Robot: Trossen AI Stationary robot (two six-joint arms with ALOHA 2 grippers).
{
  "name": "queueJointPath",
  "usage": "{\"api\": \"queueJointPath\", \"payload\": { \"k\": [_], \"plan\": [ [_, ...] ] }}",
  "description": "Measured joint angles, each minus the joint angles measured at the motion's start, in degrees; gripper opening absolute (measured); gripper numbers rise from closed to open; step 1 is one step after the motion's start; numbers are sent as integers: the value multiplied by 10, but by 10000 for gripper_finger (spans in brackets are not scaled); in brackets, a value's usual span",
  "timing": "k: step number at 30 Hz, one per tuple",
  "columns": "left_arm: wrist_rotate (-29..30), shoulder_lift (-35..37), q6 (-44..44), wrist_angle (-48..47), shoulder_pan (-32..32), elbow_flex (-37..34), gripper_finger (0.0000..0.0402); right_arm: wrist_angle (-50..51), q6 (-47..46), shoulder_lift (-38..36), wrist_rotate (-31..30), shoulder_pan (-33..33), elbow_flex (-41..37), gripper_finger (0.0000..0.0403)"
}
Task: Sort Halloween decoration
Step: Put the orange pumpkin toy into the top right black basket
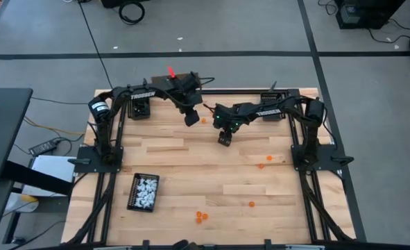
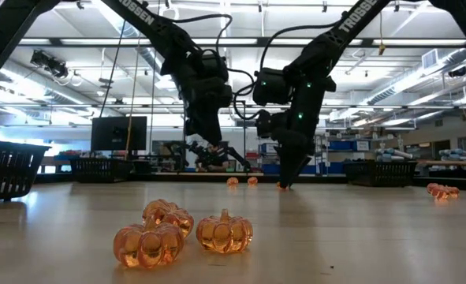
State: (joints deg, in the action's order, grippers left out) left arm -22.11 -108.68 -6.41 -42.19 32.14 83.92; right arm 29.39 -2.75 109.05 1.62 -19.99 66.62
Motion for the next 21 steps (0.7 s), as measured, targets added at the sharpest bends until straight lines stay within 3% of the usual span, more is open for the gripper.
{"api": "queueJointPath", "payload": {
  "k": [8,21],
  "plan": [
    [0,0,32,-17,0,0,130,-34,-44,4,-10,-1,-1,206],
    [0,0,79,-30,0,0,130,-8,-26,4,-17,-1,0,164]
  ]
}}
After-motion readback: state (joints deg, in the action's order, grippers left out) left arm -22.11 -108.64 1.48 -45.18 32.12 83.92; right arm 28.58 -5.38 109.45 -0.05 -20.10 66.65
